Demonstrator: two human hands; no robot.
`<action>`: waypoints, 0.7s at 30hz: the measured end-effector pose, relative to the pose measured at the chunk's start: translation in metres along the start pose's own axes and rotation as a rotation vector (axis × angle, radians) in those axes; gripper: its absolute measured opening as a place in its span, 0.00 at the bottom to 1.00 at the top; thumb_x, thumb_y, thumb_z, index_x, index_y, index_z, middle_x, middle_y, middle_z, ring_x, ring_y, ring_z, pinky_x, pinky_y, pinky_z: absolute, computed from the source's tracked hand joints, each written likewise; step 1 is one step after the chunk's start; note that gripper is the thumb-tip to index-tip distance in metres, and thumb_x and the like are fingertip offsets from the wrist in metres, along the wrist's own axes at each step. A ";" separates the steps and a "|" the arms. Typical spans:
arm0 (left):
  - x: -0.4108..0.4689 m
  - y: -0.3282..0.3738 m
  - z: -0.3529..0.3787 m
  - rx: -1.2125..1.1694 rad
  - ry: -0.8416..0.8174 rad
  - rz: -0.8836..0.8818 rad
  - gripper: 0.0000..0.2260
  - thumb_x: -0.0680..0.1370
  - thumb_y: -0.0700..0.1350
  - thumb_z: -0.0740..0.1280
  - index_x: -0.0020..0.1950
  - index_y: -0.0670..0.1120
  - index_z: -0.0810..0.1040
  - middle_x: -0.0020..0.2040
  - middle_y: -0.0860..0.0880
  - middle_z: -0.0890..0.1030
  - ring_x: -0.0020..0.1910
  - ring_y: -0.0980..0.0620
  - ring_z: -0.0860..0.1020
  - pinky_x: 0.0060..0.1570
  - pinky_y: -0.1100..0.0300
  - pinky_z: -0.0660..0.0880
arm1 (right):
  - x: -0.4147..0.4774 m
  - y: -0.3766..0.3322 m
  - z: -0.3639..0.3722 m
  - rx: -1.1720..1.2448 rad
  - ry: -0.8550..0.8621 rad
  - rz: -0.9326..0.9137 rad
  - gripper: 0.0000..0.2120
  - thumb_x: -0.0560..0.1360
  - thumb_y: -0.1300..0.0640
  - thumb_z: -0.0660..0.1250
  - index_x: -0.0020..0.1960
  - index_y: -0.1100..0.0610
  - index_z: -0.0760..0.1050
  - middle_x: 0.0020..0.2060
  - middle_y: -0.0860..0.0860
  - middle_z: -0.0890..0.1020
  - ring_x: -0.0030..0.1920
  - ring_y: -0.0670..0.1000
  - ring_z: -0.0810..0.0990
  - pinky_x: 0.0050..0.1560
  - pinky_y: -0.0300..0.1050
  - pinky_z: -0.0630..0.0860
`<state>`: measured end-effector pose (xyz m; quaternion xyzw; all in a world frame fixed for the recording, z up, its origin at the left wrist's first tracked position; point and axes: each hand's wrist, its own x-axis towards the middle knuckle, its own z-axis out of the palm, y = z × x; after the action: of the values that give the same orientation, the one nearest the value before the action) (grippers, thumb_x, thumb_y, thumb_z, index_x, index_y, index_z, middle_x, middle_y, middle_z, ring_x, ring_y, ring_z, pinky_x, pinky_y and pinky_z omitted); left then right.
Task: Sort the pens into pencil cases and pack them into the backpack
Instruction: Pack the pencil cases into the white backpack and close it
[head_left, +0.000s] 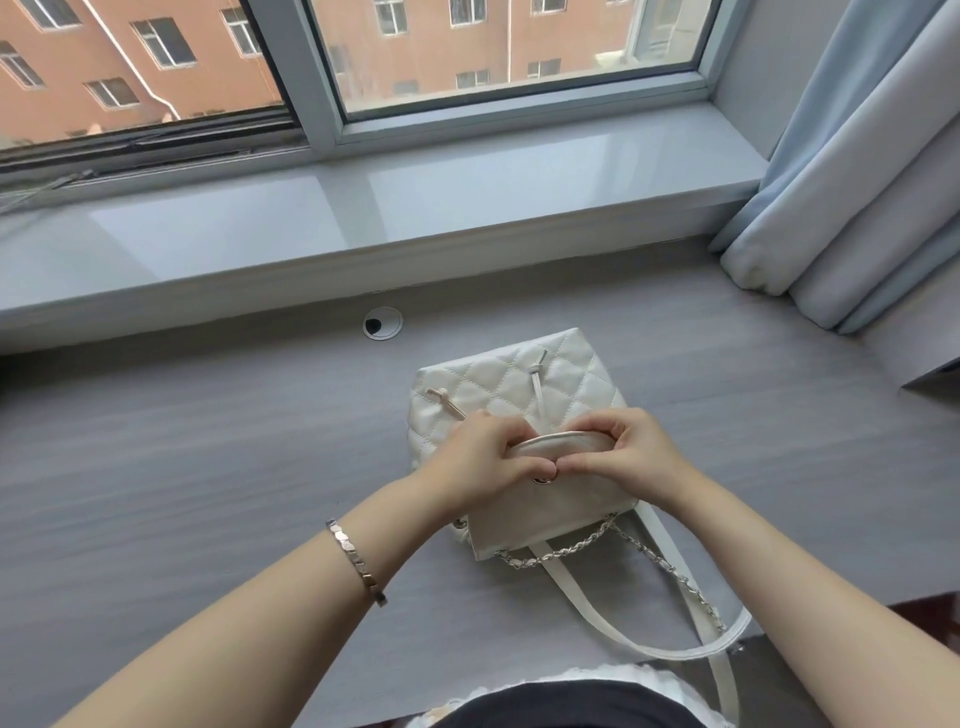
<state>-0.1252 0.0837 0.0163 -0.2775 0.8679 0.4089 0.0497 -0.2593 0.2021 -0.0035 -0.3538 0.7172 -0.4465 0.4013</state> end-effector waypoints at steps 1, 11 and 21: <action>0.000 0.000 0.002 0.024 0.024 0.015 0.12 0.73 0.51 0.69 0.47 0.43 0.79 0.38 0.50 0.74 0.46 0.53 0.67 0.36 0.65 0.62 | 0.001 0.000 0.001 0.030 0.005 0.016 0.08 0.62 0.66 0.77 0.39 0.59 0.81 0.34 0.53 0.80 0.39 0.45 0.76 0.46 0.44 0.73; 0.016 -0.001 0.005 -0.030 0.086 -0.112 0.04 0.75 0.45 0.66 0.43 0.47 0.79 0.44 0.47 0.81 0.46 0.48 0.75 0.42 0.59 0.65 | 0.008 0.004 0.010 -0.196 0.289 -0.090 0.15 0.58 0.57 0.80 0.43 0.49 0.82 0.38 0.41 0.75 0.47 0.46 0.73 0.53 0.35 0.69; 0.026 0.003 0.004 -0.056 0.060 -0.224 0.04 0.74 0.46 0.67 0.42 0.46 0.78 0.48 0.43 0.82 0.52 0.44 0.78 0.49 0.54 0.73 | -0.014 0.028 0.044 -0.571 0.555 -0.495 0.06 0.68 0.49 0.69 0.41 0.49 0.83 0.46 0.53 0.81 0.50 0.51 0.75 0.53 0.44 0.65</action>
<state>-0.1490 0.0764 0.0075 -0.3861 0.8208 0.4164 0.0615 -0.2183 0.2087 -0.0375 -0.4777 0.7858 -0.3910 -0.0375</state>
